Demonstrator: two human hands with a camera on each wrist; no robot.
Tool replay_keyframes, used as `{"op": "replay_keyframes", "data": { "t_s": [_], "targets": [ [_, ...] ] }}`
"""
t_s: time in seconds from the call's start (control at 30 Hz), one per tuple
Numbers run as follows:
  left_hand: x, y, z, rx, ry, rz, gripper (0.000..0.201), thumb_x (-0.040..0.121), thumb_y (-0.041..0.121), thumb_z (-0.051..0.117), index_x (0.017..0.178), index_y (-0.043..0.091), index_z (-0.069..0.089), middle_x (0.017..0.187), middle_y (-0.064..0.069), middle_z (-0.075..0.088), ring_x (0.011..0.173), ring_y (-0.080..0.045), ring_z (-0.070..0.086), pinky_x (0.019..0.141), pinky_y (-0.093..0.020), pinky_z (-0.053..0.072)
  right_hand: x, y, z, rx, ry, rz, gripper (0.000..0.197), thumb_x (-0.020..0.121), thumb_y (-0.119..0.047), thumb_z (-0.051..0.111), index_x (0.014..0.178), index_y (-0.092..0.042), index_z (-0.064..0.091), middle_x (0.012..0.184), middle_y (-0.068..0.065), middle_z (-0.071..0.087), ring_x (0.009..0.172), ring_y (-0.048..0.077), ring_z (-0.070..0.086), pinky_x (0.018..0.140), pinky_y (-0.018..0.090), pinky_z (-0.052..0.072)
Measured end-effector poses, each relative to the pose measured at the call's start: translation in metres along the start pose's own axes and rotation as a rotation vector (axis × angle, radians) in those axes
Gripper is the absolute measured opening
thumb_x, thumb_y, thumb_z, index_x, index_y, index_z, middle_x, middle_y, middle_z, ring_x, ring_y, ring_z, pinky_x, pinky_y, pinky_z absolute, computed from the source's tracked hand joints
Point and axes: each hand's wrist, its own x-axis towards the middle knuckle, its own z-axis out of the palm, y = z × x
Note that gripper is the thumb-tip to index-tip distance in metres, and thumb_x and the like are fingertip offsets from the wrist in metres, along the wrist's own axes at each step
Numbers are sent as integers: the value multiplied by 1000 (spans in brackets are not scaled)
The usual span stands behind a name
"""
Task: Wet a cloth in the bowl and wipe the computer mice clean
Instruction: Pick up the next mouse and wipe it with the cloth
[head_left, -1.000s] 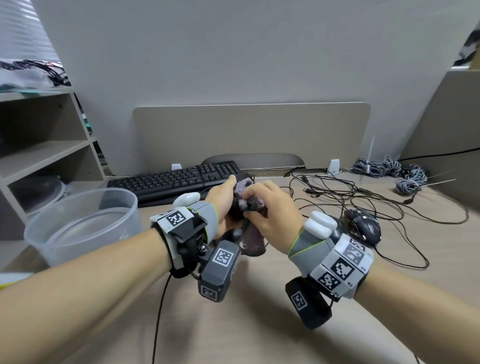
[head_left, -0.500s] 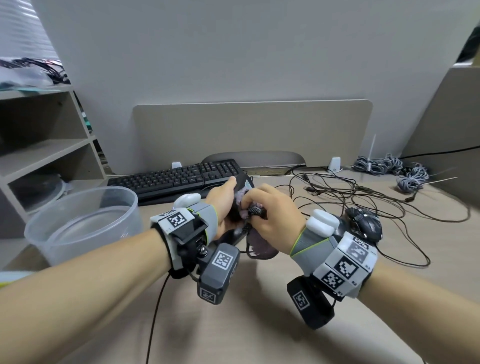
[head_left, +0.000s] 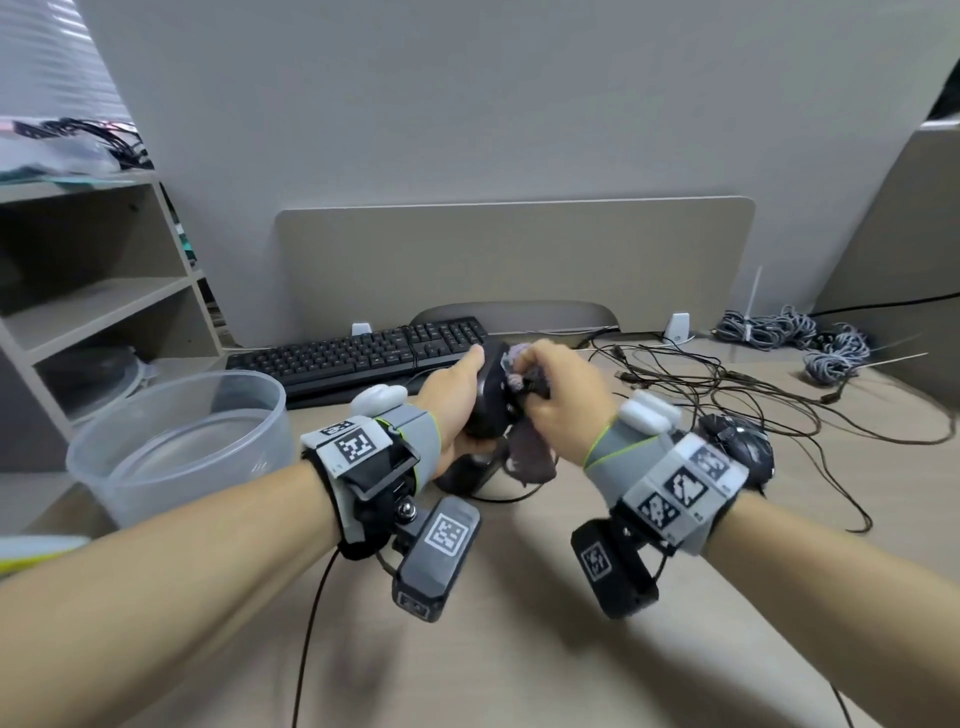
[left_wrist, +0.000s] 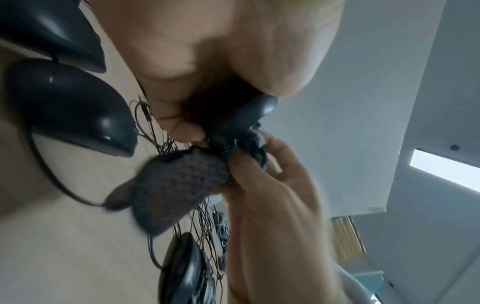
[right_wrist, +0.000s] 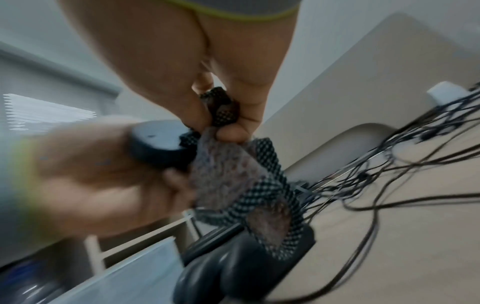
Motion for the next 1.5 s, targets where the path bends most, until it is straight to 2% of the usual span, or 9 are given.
{"op": "replay_keyframes", "data": {
  "t_s": [0.1, 0.37, 0.5, 0.63, 0.8, 0.93, 1.1, 1.23, 1.5],
  "targets": [
    [1, -1, -1, 0, 21, -11, 35, 86, 50, 55, 91, 18, 68, 91, -14, 67, 80, -30, 64, 75, -45, 53, -8, -16, 1, 49, -48, -136, 27, 69, 3, 59, 89, -15, 60, 92, 6, 59, 84, 18, 50, 72, 22, 32],
    [-4, 1, -2, -51, 5, -2, 37, 94, 47, 50, 85, 16, 67, 81, -12, 68, 71, -27, 63, 68, -37, 54, -15, -10, 4, 32, -61, -65, 32, 68, 8, 52, 91, -14, 57, 95, 7, 59, 90, 22, 53, 77, 28, 37],
    [-9, -1, 4, -21, -43, -15, 44, 88, 48, 54, 110, 11, 67, 110, -19, 70, 97, -35, 68, 82, -52, 56, 17, -12, -10, 42, 44, -67, 26, 71, 2, 59, 91, -14, 61, 97, 10, 63, 91, 25, 55, 75, 25, 35],
    [-7, 3, 0, -20, -46, -1, 45, 92, 51, 51, 106, 12, 68, 98, -15, 68, 82, -32, 64, 63, -38, 53, 3, 3, -3, 12, 1, 57, 31, 69, 7, 50, 92, -13, 55, 100, 8, 65, 96, 29, 58, 81, 32, 44],
    [-7, 1, 0, 10, -7, 10, 40, 89, 51, 53, 97, 15, 69, 103, -17, 71, 90, -33, 68, 81, -48, 56, -8, -16, -3, 30, -47, -132, 30, 68, 5, 56, 91, -13, 59, 94, 6, 59, 88, 20, 52, 77, 27, 37],
    [-13, -1, 7, 25, -45, -19, 39, 96, 47, 48, 97, 12, 66, 94, -16, 67, 86, -33, 64, 68, -41, 56, 10, 2, -12, 31, 47, 5, 28, 71, 6, 55, 90, -14, 59, 101, 8, 65, 97, 26, 58, 81, 25, 39],
    [-16, 0, 7, 4, 4, -6, 54, 77, 57, 54, 105, 13, 70, 106, -19, 71, 94, -36, 70, 87, -55, 54, -10, -7, -3, 41, -77, -104, 28, 68, 5, 57, 85, -17, 60, 92, 9, 62, 87, 25, 56, 78, 36, 45],
    [-18, 0, 7, -4, -15, -3, 44, 95, 47, 48, 107, 10, 67, 101, -17, 72, 89, -34, 68, 74, -44, 57, -6, 1, -8, -39, -46, -40, 26, 69, 6, 55, 87, -12, 62, 93, 8, 63, 89, 26, 56, 75, 29, 38],
    [-17, -4, 8, 31, -30, -3, 42, 96, 48, 46, 105, 12, 67, 94, -14, 69, 88, -32, 65, 89, -53, 54, -17, 3, -4, -56, -105, -87, 29, 69, 8, 53, 90, -9, 62, 96, 9, 62, 93, 25, 54, 71, 19, 29]
  ]
}}
